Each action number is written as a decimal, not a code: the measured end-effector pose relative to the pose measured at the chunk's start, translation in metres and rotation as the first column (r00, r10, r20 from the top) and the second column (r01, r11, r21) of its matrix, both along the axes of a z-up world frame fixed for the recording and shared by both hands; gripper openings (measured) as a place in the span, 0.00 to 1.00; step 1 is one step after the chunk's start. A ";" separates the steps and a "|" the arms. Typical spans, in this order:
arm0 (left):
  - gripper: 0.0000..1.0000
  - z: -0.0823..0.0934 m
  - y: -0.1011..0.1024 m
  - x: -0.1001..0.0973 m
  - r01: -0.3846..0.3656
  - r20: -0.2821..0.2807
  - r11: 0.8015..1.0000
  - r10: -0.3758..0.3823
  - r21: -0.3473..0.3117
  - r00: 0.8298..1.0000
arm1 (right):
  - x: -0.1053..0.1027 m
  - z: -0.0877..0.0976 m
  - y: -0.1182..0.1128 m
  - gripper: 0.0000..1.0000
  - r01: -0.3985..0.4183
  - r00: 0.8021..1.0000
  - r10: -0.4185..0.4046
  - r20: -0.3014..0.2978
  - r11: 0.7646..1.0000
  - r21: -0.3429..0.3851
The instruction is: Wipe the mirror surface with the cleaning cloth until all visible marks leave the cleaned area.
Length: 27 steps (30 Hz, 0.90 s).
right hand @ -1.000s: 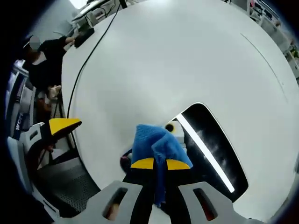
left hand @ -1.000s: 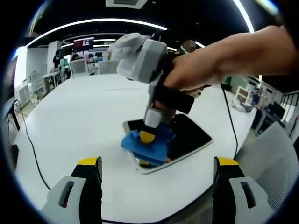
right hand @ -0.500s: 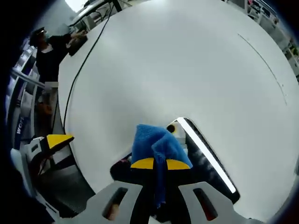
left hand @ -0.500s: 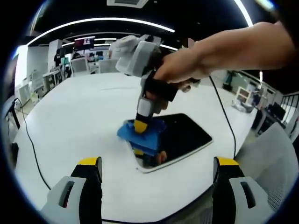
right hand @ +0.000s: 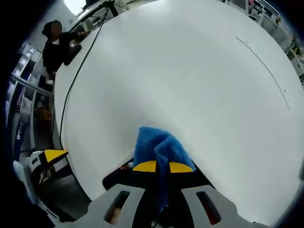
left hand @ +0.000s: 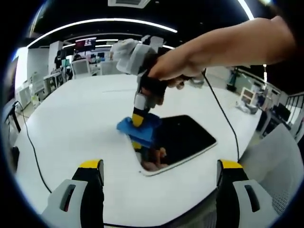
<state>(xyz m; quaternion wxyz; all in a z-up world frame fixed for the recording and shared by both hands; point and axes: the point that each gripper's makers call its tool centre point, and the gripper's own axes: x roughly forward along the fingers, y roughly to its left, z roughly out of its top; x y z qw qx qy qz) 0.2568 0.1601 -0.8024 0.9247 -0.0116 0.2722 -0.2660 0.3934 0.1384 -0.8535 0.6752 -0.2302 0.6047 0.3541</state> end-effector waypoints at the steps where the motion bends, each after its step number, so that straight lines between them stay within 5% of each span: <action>1: 0.99 0.000 0.000 0.000 0.000 0.001 1.000 0.000 0.000 1.000 | 0.005 0.001 0.001 0.01 -0.008 1.000 0.008 0.017 1.000 0.001; 27: 0.99 -0.002 0.001 0.001 -0.008 -0.008 1.000 0.009 0.011 1.000 | 0.021 0.001 0.000 0.02 -0.054 0.998 0.054 0.045 0.999 -0.006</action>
